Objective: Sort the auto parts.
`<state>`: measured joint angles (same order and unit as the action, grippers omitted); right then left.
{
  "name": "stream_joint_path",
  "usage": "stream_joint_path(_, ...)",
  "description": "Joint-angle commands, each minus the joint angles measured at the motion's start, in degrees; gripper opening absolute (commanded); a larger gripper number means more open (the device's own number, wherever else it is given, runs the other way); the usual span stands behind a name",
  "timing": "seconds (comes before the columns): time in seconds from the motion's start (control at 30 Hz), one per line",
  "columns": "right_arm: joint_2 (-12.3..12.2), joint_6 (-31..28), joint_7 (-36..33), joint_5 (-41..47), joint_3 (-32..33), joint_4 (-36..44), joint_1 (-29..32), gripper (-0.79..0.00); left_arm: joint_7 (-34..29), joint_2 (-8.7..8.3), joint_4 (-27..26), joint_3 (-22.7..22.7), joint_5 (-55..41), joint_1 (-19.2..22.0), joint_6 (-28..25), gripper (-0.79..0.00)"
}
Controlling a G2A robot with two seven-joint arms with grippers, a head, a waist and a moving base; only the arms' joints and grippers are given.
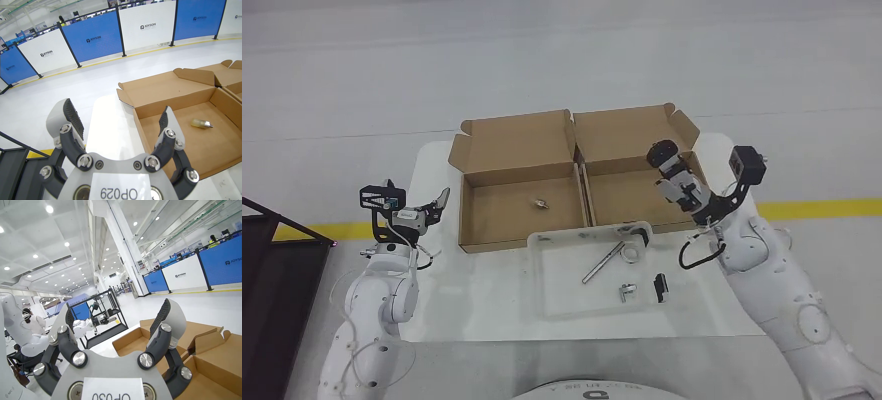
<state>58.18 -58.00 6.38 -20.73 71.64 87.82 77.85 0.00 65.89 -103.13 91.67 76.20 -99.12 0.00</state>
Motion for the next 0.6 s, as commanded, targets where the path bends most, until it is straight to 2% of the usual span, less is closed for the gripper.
stream_joint_path(0.0,-0.05,0.0,0.18,-0.04,-0.12,0.03,-0.03,0.0,0.0,0.0,0.0,0.0,0.0,0.0,0.0,0.0)
stream_joint_path(0.2,-0.05,0.0,0.18,-0.04,-0.12,0.03,-0.03,0.0,0.0,0.0,0.0,0.0,0.0,0.0,0.0,0.0)
stream_joint_path(0.23,-0.05,0.0,0.18,-0.04,-0.12,0.03,-0.03,0.0,1.51,-0.12,-1.84,-0.66,2.83,-0.01,-1.33,0.0)
stream_joint_path(0.33,-0.05,0.0,0.18,-0.04,-0.12,0.03,-0.03,0.0,9.28,-0.67,-7.57,-3.91,16.12,-4.34,-6.78,0.0)
stream_joint_path(0.43,-0.05,0.0,0.18,-0.04,-0.12,0.03,-0.03,0.0,13.01,-1.25,-10.96,-5.14,24.52,-7.73,-11.89,0.0)
stream_joint_path(0.57,-0.05,0.0,0.18,-0.04,-0.12,0.03,-0.03,0.0,13.24,-1.36,-12.22,-5.61,24.89,-9.57,-13.65,0.0)
